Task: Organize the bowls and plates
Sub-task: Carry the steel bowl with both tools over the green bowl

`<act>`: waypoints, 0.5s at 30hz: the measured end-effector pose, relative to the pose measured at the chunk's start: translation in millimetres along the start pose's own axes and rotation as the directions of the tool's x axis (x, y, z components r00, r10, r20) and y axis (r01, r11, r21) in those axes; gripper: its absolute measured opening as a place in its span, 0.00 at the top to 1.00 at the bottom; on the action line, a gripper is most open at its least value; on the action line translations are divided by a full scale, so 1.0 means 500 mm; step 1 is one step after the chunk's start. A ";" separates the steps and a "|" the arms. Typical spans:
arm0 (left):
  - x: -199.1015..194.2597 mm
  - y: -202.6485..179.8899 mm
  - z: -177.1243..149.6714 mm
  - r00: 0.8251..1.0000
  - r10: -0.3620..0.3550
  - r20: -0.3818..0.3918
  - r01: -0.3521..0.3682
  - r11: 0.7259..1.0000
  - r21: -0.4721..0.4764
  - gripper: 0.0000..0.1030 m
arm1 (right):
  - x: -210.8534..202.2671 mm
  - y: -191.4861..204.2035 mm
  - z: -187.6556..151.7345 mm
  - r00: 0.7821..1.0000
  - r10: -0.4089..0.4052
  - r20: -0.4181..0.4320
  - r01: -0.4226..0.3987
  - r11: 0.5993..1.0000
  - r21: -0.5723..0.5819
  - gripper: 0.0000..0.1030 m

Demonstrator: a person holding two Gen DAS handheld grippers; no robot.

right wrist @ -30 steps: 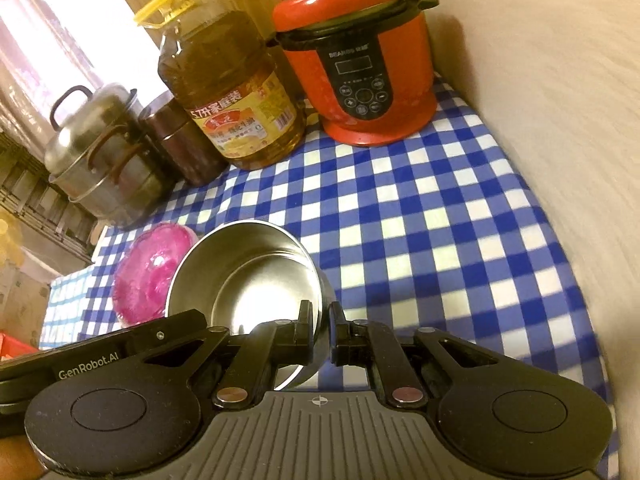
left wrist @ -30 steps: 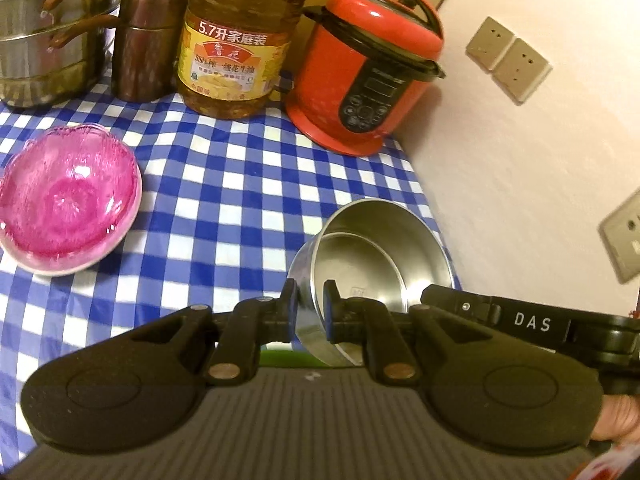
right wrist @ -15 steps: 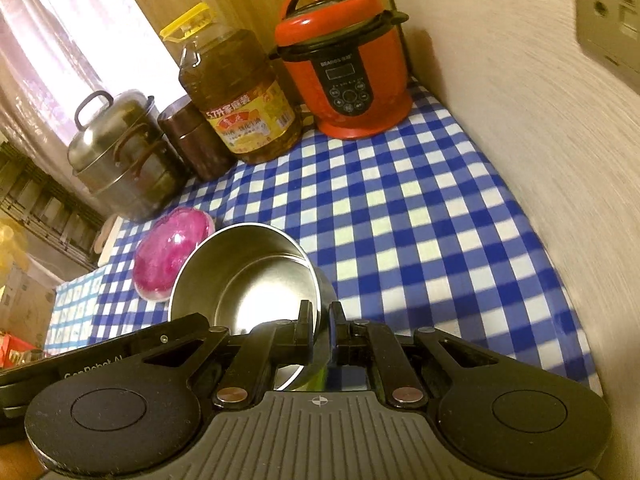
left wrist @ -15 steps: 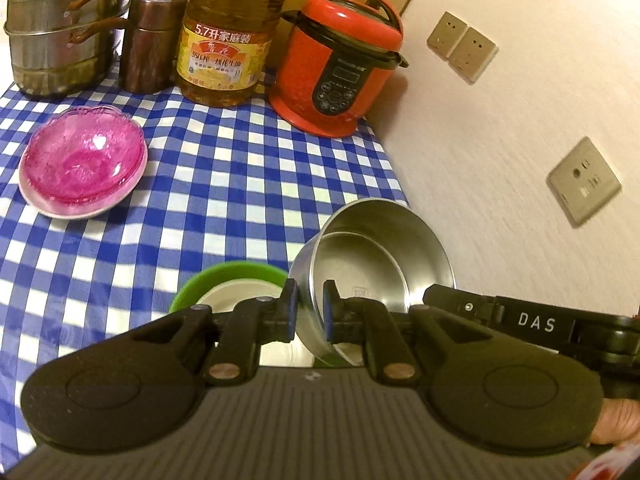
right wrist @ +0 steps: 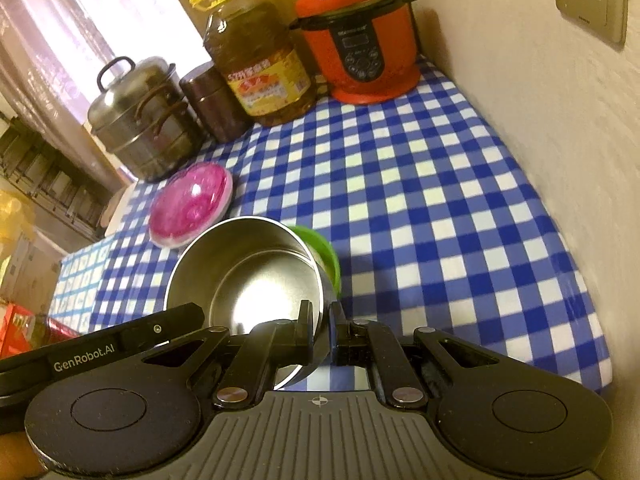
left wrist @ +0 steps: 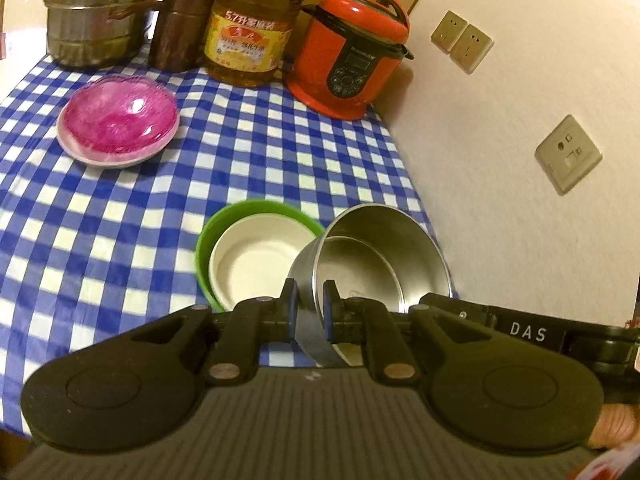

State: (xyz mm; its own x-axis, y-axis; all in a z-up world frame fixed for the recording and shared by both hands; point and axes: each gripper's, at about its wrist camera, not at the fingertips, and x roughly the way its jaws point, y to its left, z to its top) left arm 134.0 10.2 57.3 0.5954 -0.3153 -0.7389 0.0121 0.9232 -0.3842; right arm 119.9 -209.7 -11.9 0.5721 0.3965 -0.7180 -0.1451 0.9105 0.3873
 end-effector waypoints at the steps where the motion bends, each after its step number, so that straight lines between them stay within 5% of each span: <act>1: -0.004 0.004 -0.007 1.000 0.001 -0.003 -0.001 1.000 -0.005 0.89 | -0.001 0.003 -0.007 1.000 0.000 -0.003 0.000 1.000 -0.003 0.93; 15: -0.038 0.039 -0.051 1.000 -0.001 -0.015 0.000 0.999 -0.048 0.89 | -0.004 0.027 -0.062 0.999 0.001 -0.038 -0.002 1.000 -0.030 0.93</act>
State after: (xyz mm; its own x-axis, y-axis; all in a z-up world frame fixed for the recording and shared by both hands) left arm 102.4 28.5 49.8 0.5835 -0.3191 -0.7468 -0.0269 0.9115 -0.4105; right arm 91.8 -194.7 -23.4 0.5406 0.4015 -0.7393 -0.1703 0.9128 0.3711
